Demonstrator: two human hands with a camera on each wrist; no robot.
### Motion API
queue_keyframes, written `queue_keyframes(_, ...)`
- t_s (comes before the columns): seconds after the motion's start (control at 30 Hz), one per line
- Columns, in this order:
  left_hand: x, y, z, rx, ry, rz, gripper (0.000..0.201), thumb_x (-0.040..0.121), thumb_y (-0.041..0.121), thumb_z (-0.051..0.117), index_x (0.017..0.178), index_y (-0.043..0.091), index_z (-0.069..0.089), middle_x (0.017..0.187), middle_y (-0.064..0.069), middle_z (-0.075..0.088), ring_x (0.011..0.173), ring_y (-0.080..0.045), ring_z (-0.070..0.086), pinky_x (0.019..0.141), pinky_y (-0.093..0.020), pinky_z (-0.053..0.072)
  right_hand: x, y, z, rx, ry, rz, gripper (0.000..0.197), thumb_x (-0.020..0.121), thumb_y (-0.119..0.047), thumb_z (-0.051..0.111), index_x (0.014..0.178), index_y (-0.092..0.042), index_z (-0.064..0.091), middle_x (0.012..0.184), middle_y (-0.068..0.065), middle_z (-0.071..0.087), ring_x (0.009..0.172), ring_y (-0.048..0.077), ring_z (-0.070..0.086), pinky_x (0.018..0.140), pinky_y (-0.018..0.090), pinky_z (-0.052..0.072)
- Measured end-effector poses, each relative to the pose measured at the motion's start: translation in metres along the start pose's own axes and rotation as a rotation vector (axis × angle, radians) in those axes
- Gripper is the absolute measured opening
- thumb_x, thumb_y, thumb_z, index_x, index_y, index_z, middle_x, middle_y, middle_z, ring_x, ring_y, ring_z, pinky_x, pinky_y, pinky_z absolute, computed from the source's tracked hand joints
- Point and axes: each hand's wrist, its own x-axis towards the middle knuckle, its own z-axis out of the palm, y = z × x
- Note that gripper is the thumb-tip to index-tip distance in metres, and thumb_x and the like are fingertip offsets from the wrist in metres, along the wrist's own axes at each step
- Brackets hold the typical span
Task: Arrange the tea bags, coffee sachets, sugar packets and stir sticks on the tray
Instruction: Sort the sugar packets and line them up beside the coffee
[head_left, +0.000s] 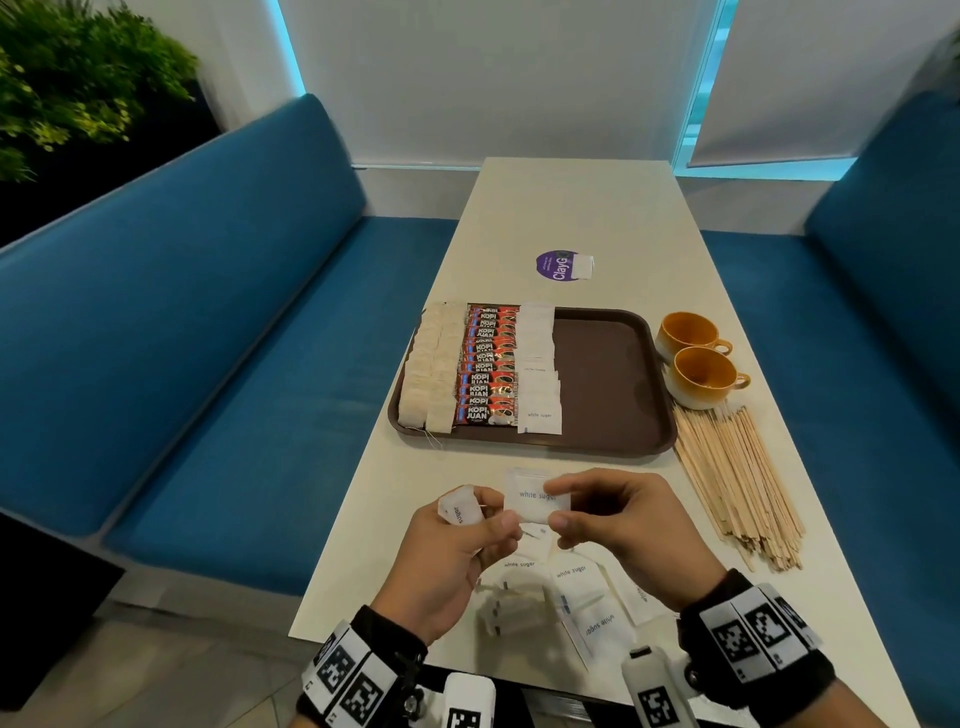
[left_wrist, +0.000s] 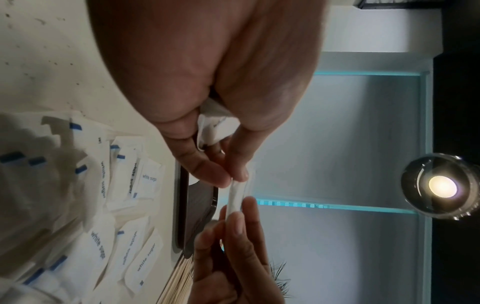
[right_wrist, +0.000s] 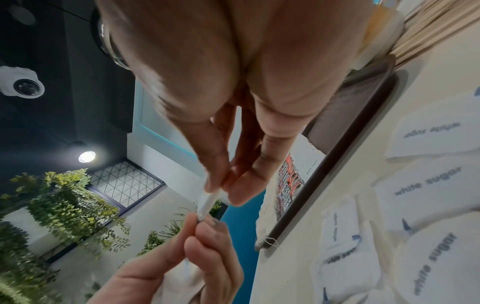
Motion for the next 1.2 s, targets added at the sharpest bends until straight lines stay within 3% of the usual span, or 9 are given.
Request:
queue_keyframes(0.17,0.011,-0.001,-0.005,-0.112,0.064,-0.05,0.016,0.087,-0.009,0.067,0.102,-0.002,0.063,0.083,-0.018,0.062,0.075,-0.029,0.066,0.07,-0.032,0.06,0.018,-0.002,-0.001,-0.114,0.012,0.001,0.024,0.076,0.006,0.082,0.098,-0.004,0.08,0.072,0.012,0.069,0.065,0.023,0.067,0.067,0.025,0.059)
queue_keyframes(0.3,0.02,-0.005,-0.01,-0.194,0.089,-0.127,0.029,0.091,-0.012,0.054,0.119,-0.006,0.061,0.098,-0.024,0.067,0.089,-0.041,0.072,0.083,-0.045,0.06,0.057,0.005,-0.018,-0.224,0.115,0.027,0.019,0.081,0.003,0.081,0.096,-0.007,0.079,0.079,0.016,0.068,0.071,0.022,0.066,0.07,0.028,0.062)
queue_keyframes(0.37,0.021,-0.005,-0.012,-0.231,0.067,-0.171,0.037,0.092,-0.012,0.041,0.121,-0.007,0.062,0.113,-0.03,0.069,0.098,-0.048,0.071,0.091,-0.052,0.057,0.082,0.013,-0.027,-0.279,0.178,0.069,0.016,0.084,0.001,0.079,0.096,-0.009,0.078,0.086,0.015,0.071,0.076,0.023,0.068,0.073,0.031,0.063)
queue_keyframes(0.47,0.021,-0.004,-0.014,-0.266,0.024,-0.213,0.045,0.09,-0.011,0.031,0.122,-0.009,0.063,0.117,-0.032,0.068,0.102,-0.053,0.069,0.094,-0.055,0.053,0.115,0.022,-0.035,-0.366,0.23,0.085,0.014,0.087,-0.002,0.078,0.094,-0.014,0.078,0.093,0.015,0.075,0.079,0.021,0.07,0.078,0.033,0.063)
queue_keyframes(0.53,0.021,-0.004,-0.016,-0.269,0.0,-0.223,0.048,0.088,-0.012,0.029,0.12,-0.011,0.065,0.11,-0.027,0.064,0.101,-0.056,0.067,0.091,-0.055,0.055,0.132,0.027,-0.035,-0.464,0.248,0.09,0.012,0.088,-0.007,0.077,0.092,-0.019,0.078,0.09,0.007,0.075,0.08,0.017,0.07,0.076,0.027,0.06)
queue_keyframes(0.63,0.021,-0.003,-0.018,-0.247,-0.013,-0.224,0.051,0.086,-0.012,0.027,0.119,-0.012,0.066,0.093,-0.018,0.055,0.1,-0.06,0.065,0.087,-0.054,0.057,0.152,0.035,-0.032,-0.584,0.244,0.112,0.013,0.088,-0.013,0.079,0.087,-0.026,0.078,0.086,0.001,0.074,0.082,0.017,0.07,0.077,0.026,0.057)
queue_keyframes(0.8,0.022,-0.002,-0.022,-0.212,-0.013,-0.237,0.051,0.086,-0.011,0.027,0.116,-0.011,0.068,0.086,-0.018,0.058,0.099,-0.061,0.065,0.088,-0.054,0.054,0.163,0.035,-0.028,-0.761,0.194,0.162,0.009,0.091,-0.018,0.077,0.09,-0.027,0.08,0.086,-0.005,0.067,0.077,0.006,0.061,0.061,0.012,0.041)
queue_keyframes(0.97,0.023,-0.002,-0.022,-0.22,-0.004,-0.235,0.05,0.087,-0.012,0.028,0.116,-0.01,0.068,0.077,-0.021,0.068,0.099,-0.061,0.065,0.089,-0.055,0.053,0.168,0.036,-0.024,-0.834,0.152,0.193,0.004,0.087,-0.021,0.081,0.089,-0.024,0.082,0.083,-0.002,0.067,0.078,0.009,0.061,0.062,0.016,0.045)
queue_keyframes(1.2,0.025,-0.003,-0.025,-0.218,0.056,-0.258,0.049,0.086,-0.012,0.028,0.12,-0.008,0.063,0.111,-0.047,0.062,0.097,-0.057,0.068,0.087,-0.053,0.057,0.173,0.037,-0.022,-0.849,0.165,0.19,0.004,0.083,-0.022,0.084,0.086,-0.025,0.083,0.078,-0.005,0.066,0.073,0.007,0.058,0.061,0.015,0.043)
